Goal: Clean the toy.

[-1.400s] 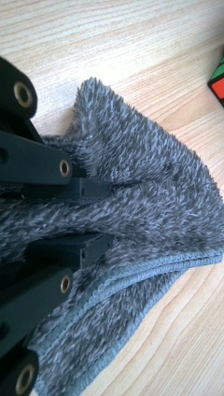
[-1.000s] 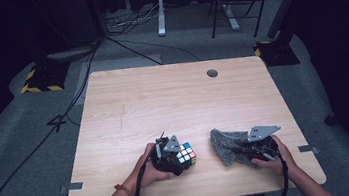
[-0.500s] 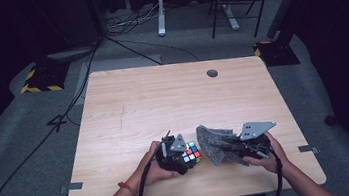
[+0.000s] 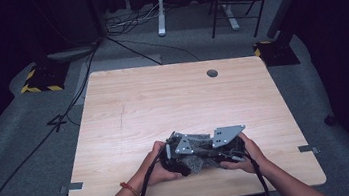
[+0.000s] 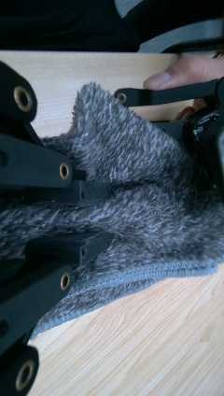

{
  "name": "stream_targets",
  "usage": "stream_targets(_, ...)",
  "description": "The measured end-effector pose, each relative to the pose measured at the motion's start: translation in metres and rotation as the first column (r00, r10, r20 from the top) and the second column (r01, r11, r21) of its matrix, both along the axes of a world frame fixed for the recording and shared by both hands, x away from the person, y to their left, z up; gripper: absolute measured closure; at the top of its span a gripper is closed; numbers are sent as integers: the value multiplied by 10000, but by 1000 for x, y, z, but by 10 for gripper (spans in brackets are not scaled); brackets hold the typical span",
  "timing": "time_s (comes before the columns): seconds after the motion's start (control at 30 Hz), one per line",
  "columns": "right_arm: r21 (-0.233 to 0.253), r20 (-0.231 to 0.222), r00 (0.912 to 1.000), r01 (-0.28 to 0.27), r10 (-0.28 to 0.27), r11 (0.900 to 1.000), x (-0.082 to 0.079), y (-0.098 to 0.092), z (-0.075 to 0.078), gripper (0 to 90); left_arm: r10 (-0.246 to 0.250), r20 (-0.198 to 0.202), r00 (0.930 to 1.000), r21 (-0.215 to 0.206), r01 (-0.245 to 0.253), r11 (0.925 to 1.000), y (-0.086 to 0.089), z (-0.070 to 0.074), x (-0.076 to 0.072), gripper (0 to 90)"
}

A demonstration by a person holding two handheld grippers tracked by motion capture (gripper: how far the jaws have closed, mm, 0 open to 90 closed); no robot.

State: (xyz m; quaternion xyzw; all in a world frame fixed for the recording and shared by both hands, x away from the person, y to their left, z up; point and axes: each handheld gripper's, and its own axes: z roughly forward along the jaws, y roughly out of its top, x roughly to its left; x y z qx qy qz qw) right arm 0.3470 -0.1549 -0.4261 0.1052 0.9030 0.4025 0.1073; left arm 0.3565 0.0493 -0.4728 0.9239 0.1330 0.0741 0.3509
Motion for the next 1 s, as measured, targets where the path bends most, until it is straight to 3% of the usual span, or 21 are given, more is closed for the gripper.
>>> stream_targets(0.13,-271,241,9996,124,-117,9996,2,3,-1,776,50,33,10000,103,-50,9999,1,0,1,339)
stream_targets(0.23,-494,496,9974,544,-519,9973,5,-4,-1,776,-9,-69,10000,-21,9,10000,2,2,1,339)
stream_targets(0.37,-493,372,9942,1026,-1008,9935,11,-15,-2,777,-43,-46,10000,-209,42,9998,4,6,1,339)
stream_targets(0.6,-383,796,9946,703,-670,9968,1,-4,5,777,-123,39,9999,-112,123,9999,-1,6,0,339)
stream_targets(0.77,-247,719,9971,287,-269,9993,-6,10,8,776,-117,36,9999,-67,117,9999,-3,5,-1,339)
stream_targets(1.0,-452,825,9958,426,-388,9981,-4,6,5,775,-113,114,9999,84,112,9999,-2,6,-1,339)
